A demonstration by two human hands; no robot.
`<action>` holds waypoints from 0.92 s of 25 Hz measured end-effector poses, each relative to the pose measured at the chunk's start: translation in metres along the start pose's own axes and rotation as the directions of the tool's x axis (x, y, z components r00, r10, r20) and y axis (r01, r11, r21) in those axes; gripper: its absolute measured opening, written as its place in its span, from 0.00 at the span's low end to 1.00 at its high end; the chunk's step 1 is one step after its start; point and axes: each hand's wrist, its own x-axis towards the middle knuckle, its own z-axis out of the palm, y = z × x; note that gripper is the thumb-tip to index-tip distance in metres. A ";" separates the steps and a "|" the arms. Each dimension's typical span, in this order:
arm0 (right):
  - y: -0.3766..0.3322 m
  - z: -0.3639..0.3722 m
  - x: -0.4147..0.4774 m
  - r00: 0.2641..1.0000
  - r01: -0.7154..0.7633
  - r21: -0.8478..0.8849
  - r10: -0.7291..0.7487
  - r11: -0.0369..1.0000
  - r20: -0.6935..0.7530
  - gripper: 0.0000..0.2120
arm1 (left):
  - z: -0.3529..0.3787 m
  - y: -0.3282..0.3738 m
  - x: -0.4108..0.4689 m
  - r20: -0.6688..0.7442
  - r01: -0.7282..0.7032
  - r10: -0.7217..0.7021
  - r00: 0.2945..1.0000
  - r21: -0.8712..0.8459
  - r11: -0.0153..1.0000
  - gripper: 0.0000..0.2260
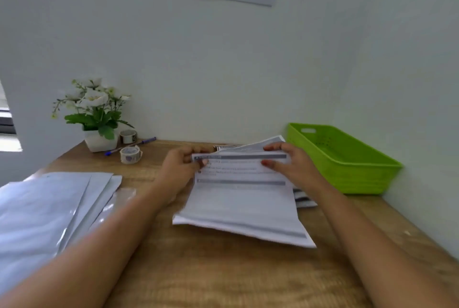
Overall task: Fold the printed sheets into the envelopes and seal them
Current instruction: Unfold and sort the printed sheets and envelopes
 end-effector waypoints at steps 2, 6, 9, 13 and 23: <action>-0.006 -0.004 -0.005 0.999 0.010 -0.020 -0.011 1.000 -0.044 0.12 | 0.005 0.005 -0.001 -0.015 -0.041 0.043 0.999 0.085 0.996 0.07; -0.008 -0.007 -0.032 0.986 0.025 -0.025 -0.029 0.999 -0.166 0.08 | 0.020 0.019 -0.026 -0.088 -0.061 0.090 0.992 0.285 0.956 0.04; -0.009 -0.006 -0.049 0.989 0.035 -0.046 -0.041 0.998 -0.143 0.09 | 0.021 0.030 -0.044 -0.108 -0.055 0.116 0.987 0.452 0.890 0.05; -0.007 -0.003 -0.043 0.993 0.012 -0.329 -0.049 0.944 -0.103 0.14 | 0.020 0.025 -0.042 -0.079 -0.093 0.160 0.984 0.538 0.838 0.04; -0.035 0.032 -0.038 0.920 0.342 -0.681 -0.378 0.647 0.103 0.09 | 0.045 0.019 -0.040 0.124 -0.261 0.365 0.923 0.898 0.354 0.12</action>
